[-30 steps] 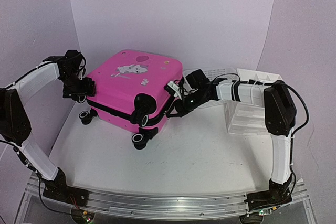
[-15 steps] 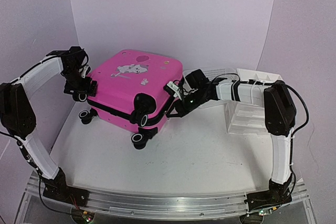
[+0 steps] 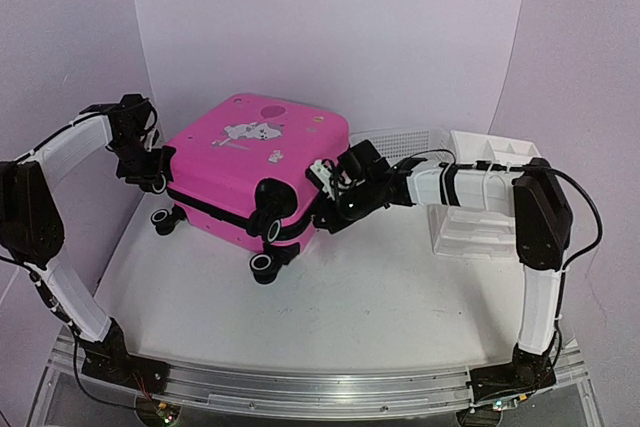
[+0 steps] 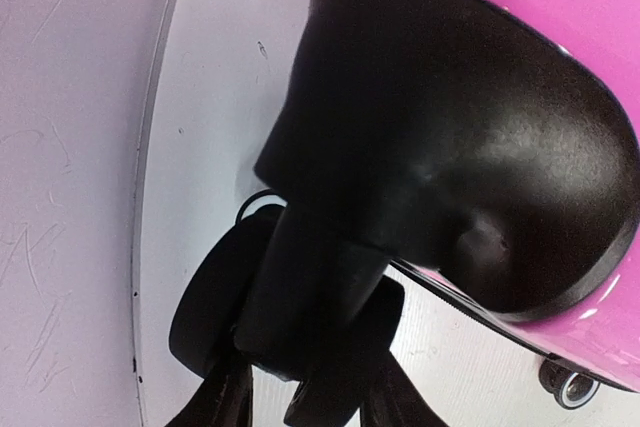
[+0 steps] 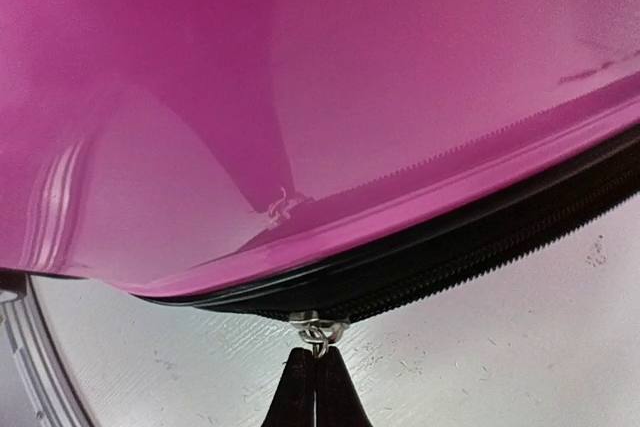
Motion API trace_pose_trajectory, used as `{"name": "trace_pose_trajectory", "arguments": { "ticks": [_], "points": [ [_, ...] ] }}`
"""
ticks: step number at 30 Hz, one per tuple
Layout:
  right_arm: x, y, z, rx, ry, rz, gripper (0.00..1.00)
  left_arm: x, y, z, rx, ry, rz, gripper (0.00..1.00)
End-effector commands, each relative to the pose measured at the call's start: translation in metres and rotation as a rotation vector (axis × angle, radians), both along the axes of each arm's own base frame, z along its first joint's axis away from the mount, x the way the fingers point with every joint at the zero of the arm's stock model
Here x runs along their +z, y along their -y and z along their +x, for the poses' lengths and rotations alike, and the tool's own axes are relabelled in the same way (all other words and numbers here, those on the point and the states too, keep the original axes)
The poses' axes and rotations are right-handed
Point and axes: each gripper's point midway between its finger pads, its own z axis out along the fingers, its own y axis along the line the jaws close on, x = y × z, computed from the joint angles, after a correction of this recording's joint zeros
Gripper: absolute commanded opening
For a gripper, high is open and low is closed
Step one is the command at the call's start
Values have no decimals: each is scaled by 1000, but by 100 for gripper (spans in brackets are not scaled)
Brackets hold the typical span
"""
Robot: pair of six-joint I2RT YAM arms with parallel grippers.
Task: Open, take out, and arrange the luggage
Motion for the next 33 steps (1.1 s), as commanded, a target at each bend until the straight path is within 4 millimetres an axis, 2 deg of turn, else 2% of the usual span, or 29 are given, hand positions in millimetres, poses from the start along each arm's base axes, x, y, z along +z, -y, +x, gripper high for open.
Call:
{"name": "trace_pose_trajectory", "arguments": {
  "ticks": [1,5,8,12,13,16,19,24,26,27,29,31,33],
  "points": [
    [40,-14,-22,-154,174,12,0,-16,47,-9,-68,-35,-233,31],
    [39,-31,-50,-236,236,150,0,-16,56,-21,-59,-22,-306,25],
    [39,-59,-74,-144,282,193,0,-17,63,-31,-65,-19,-361,22],
    [43,-81,-84,-67,257,256,0,-13,71,-48,-63,-6,-427,20],
    [44,-81,-82,-58,273,251,0,-15,74,-56,-66,-13,-453,19],
    [47,-64,-68,-66,304,228,0,-8,77,-76,-67,4,-498,19],
    [52,-55,-52,-17,233,264,0,-2,78,-96,-63,28,-527,19],
    [44,-47,-30,47,135,281,0,4,84,-129,-61,45,-609,22],
    [44,-43,-27,52,118,271,0,18,87,-137,-96,79,-634,27],
    [44,-40,-26,54,117,266,0,25,86,-140,-108,92,-621,34],
    [42,-35,-32,79,94,242,0,41,79,-138,-122,137,-566,60],
    [42,-31,-39,101,90,231,0,58,64,-126,-108,194,-467,84],
    [41,-27,-44,112,82,228,0,72,47,-105,-67,234,-358,95]
  ]
}}
